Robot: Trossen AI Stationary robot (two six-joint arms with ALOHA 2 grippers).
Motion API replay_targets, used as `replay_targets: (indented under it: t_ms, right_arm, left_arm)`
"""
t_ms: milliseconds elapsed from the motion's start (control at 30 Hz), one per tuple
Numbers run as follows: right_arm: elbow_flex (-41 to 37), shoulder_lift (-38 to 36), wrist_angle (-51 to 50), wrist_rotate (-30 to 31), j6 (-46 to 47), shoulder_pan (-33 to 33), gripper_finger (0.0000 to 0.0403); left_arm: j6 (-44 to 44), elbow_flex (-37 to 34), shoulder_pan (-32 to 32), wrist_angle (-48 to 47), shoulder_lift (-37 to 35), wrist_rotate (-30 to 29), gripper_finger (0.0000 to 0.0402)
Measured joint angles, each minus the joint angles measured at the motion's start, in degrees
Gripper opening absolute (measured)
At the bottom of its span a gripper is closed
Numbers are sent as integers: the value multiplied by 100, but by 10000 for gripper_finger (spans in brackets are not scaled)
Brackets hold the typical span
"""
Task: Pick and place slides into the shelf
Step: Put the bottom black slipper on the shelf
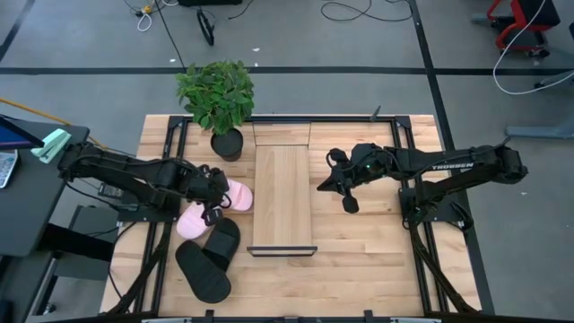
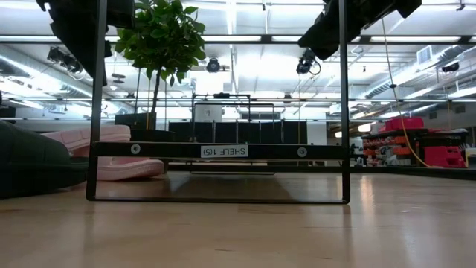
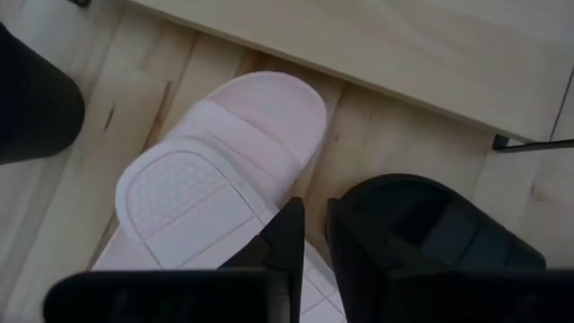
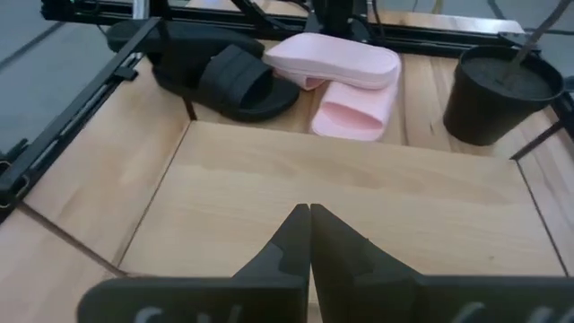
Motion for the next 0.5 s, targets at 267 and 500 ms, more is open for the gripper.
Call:
replay_targets:
  t_ms: [267, 500]
  right_arm:
    - [0, 0, -13, -60, 383, 0, 13]
    - [0, 0, -58, -58, 386, -2, 14]
  left_arm:
    - [-467, -14, 57, -175, 0, 74, 80]
    - [-560, -340, 57, -216, 0, -164, 162]
